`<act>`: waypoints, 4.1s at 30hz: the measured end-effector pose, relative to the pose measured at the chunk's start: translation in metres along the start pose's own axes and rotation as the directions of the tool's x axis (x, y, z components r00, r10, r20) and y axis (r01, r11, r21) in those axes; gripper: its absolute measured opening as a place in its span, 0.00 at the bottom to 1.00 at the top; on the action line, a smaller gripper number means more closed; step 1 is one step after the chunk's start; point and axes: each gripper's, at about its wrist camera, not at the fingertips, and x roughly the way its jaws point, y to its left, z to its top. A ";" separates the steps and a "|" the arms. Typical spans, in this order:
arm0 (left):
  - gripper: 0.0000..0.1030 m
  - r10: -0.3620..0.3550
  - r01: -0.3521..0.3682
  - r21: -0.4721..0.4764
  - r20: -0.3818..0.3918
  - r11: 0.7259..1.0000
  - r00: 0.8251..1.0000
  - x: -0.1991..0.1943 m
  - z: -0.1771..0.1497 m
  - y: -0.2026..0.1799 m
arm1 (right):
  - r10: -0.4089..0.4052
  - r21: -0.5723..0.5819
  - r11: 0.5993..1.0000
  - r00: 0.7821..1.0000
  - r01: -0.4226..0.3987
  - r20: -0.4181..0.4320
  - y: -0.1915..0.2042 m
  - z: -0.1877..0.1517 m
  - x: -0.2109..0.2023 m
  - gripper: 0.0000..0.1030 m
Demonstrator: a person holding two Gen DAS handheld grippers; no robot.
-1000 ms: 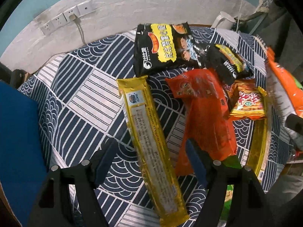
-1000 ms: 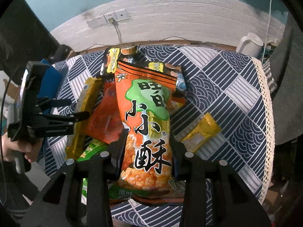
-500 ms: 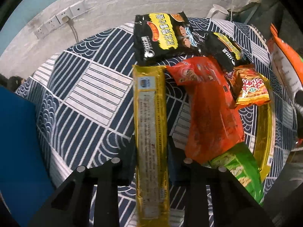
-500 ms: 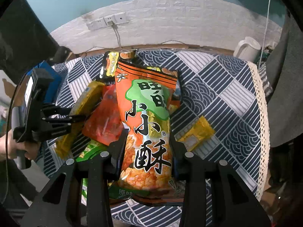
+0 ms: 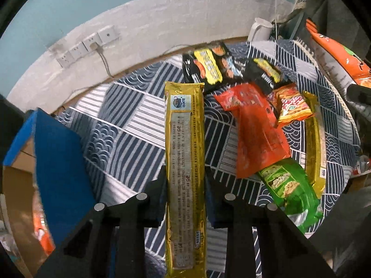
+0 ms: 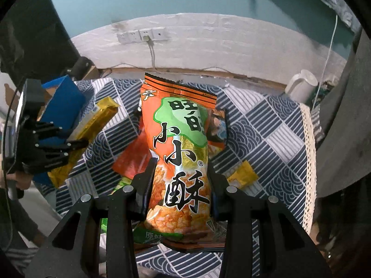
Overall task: Organize snacks
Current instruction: 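Carry both packets over the cardboard box and open both tools to drop them, then move both open tools back toward the remaining snack pile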
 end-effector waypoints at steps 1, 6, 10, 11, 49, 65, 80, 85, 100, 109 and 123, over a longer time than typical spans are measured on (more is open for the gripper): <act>0.28 0.010 -0.010 0.003 0.014 1.000 1.000 -0.007 0.000 0.002 | 0.001 -0.006 1.000 1.000 -0.001 0.007 0.003 0.001 -0.003 0.36; 0.28 0.006 -0.005 -0.014 0.051 1.000 0.999 -0.032 -0.003 0.015 | 0.005 -0.034 0.999 1.000 -0.004 0.027 0.015 0.006 -0.013 0.36; 0.27 0.024 -0.022 -0.019 0.090 1.000 0.996 -0.054 -0.005 0.016 | 0.014 -0.057 0.998 0.999 -0.011 0.046 0.026 0.012 -0.022 0.36; 0.27 0.025 -0.023 -0.020 0.107 1.000 0.994 -0.061 -0.006 0.017 | 0.017 -0.063 0.998 0.999 -0.014 0.051 0.029 0.013 -0.024 0.36; 0.28 0.155 -0.096 -0.232 0.253 0.968 0.955 -0.152 -0.098 0.153 | 0.171 -0.292 0.945 0.984 -0.151 0.043 0.198 0.069 -0.025 0.36; 0.28 0.206 -0.125 -0.360 0.197 0.925 0.959 -0.138 -0.140 0.217 | 0.242 -0.382 0.891 0.968 -0.246 -0.060 0.294 0.089 0.022 0.36; 0.29 0.190 -0.119 -0.425 0.129 0.897 0.973 -0.112 -0.153 0.246 | 0.268 -0.389 0.870 0.953 -0.302 -0.141 0.337 0.092 0.065 0.38; 0.44 0.225 -0.146 -0.426 0.139 0.893 0.964 -0.117 -0.151 0.245 | 0.267 -0.387 0.869 0.951 -0.307 -0.153 0.346 0.090 0.068 0.48; 0.53 0.228 -0.147 -0.418 0.150 0.896 0.962 -0.123 -0.145 0.235 | 0.253 -0.356 0.894 0.962 -0.272 -0.098 0.314 0.087 0.044 0.61; 0.53 0.210 -0.131 -0.365 0.186 0.922 0.960 -0.131 -0.127 0.207 | 0.238 -0.333 0.909 0.968 -0.251 -0.080 0.278 0.073 0.032 0.61; 0.59 0.149 -0.094 -0.273 0.189 0.957 0.971 -0.125 -0.096 0.154 | 0.179 -0.218 0.959 0.983 -0.181 -0.027 0.197 0.060 0.013 0.69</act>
